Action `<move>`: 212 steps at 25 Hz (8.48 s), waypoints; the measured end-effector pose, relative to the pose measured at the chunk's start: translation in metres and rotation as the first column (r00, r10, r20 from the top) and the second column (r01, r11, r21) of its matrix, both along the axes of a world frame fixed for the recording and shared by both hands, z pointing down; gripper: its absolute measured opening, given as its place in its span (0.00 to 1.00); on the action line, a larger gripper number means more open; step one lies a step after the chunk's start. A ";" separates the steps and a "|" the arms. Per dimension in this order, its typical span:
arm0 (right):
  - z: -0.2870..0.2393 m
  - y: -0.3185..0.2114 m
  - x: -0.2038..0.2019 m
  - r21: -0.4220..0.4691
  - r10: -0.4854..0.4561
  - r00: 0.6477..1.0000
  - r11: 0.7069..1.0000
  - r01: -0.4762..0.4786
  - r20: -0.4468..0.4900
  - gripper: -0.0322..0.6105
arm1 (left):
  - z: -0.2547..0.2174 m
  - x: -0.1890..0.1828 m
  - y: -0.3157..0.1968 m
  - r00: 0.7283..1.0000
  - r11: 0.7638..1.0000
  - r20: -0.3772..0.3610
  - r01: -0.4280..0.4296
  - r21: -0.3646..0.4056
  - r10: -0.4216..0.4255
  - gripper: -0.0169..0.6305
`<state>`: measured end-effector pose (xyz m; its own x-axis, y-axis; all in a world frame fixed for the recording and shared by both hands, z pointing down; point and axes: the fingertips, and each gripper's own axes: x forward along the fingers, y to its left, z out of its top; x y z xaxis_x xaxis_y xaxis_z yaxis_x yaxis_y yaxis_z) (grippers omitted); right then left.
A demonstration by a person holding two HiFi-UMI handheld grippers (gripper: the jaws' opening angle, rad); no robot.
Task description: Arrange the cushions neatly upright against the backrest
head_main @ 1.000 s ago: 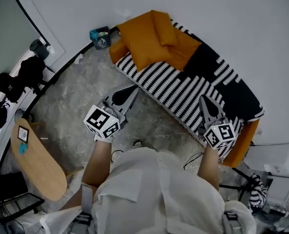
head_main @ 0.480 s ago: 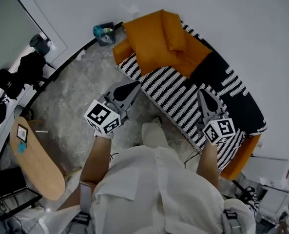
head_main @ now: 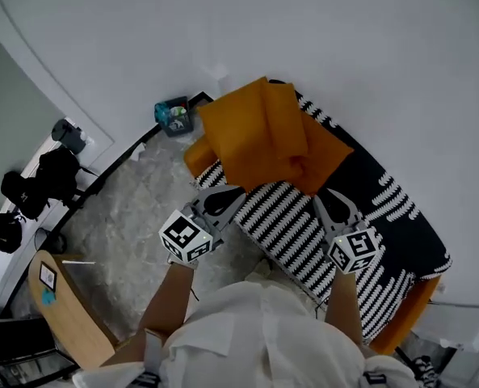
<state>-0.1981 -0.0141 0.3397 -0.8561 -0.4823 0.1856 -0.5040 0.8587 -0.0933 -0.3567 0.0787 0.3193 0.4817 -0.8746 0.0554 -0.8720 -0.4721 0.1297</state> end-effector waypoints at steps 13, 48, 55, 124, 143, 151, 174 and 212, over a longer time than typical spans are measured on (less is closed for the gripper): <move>0.035 -0.127 -0.066 -0.085 -0.009 0.998 0.996 0.004 -0.057 0.30 | 0.024 -0.064 -0.137 1.000 1.000 -0.017 0.002 -0.026 -0.002 0.05; 0.287 -0.379 -0.193 -0.464 0.044 0.918 0.853 -0.240 -0.395 0.51 | 0.169 -0.065 -0.398 0.840 0.821 0.139 -0.457 -0.341 0.525 0.22; 0.326 -0.391 -0.206 -0.510 -0.032 0.879 0.824 -0.247 -0.477 0.51 | 0.174 -0.071 -0.384 0.861 0.825 0.093 -0.440 -0.354 0.500 0.22; 0.147 -0.025 0.314 0.033 0.209 0.562 0.951 -0.306 -0.800 0.15 | 0.098 0.392 -0.157 0.572 0.549 -0.040 -0.802 -0.237 0.819 0.21; 0.232 -0.045 0.595 0.010 0.017 0.467 1.000 -0.018 -0.884 0.14 | 0.152 0.632 -0.177 0.707 0.646 -0.069 -0.677 -0.351 0.704 0.21; 0.317 -0.088 0.712 0.080 0.059 0.336 0.996 0.048 -0.940 0.14 | 0.181 0.713 -0.189 0.725 0.645 -0.049 -0.640 -0.418 0.687 0.21; 0.527 -0.078 0.764 -0.103 -0.086 0.246 0.993 -0.053 -0.965 0.12 | 0.281 0.735 -0.188 0.765 0.612 -0.061 -0.557 -0.562 0.641 0.20; 0.569 -0.092 0.777 -0.573 -0.449 0.455 0.800 -0.178 -0.769 0.37 | 0.306 0.742 -0.181 0.762 0.607 -0.081 -0.570 -0.554 0.642 0.20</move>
